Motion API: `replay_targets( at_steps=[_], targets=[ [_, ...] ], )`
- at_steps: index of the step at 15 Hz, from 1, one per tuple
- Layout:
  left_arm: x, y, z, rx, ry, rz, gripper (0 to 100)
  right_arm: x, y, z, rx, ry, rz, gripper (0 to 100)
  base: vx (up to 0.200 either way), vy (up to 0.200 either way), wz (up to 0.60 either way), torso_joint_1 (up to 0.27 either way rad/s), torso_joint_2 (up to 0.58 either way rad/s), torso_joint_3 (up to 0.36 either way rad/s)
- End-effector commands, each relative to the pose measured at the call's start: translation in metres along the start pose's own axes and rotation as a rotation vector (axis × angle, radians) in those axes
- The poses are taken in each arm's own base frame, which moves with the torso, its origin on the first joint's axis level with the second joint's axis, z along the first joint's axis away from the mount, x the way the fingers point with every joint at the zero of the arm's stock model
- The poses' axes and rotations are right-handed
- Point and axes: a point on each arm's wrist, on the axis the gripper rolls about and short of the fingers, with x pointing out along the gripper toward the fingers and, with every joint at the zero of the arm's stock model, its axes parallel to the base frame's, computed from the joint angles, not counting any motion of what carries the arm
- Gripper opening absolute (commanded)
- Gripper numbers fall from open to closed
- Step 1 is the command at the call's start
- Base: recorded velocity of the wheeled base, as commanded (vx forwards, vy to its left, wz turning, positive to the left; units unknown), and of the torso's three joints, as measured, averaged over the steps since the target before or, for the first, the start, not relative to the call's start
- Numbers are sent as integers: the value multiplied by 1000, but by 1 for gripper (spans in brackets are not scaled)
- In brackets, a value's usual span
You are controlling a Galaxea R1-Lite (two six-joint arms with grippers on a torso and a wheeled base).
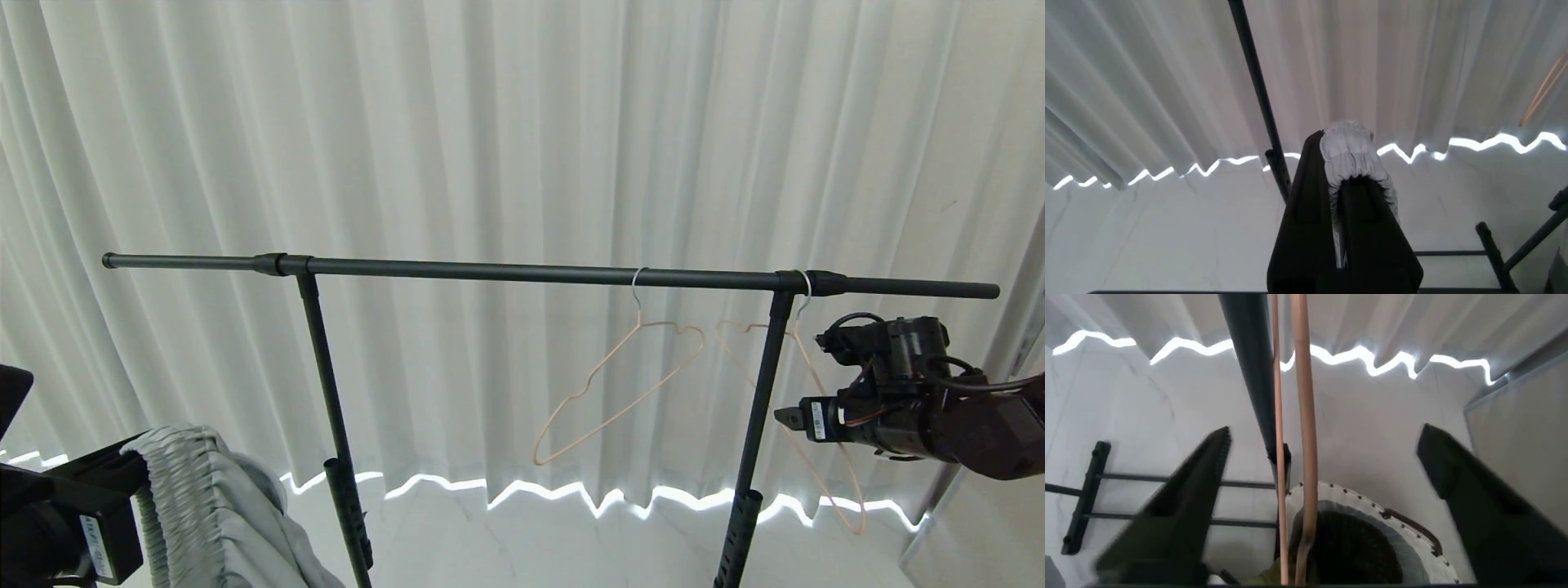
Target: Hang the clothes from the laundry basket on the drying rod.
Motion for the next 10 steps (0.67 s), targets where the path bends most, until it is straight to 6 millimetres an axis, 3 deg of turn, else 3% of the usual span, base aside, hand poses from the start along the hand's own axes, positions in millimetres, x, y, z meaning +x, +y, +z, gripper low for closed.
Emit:
replay_targets(
  at_steps=[1,6,10],
  targets=[
    [-1,0,-1,0,0,0,0,2,1,-1,-3,6,0,0,0,0,0,0,0,0],
    [-1,0,-1,10,-3,2,0,-1,-1,2,35,-8,-4,0,0,0,0,0,0,0],
    [-1,0,-1,12,-2,2,0,-14,-2,8,95,-44,-1,0,0,0,0,0,0,0]
  ],
)
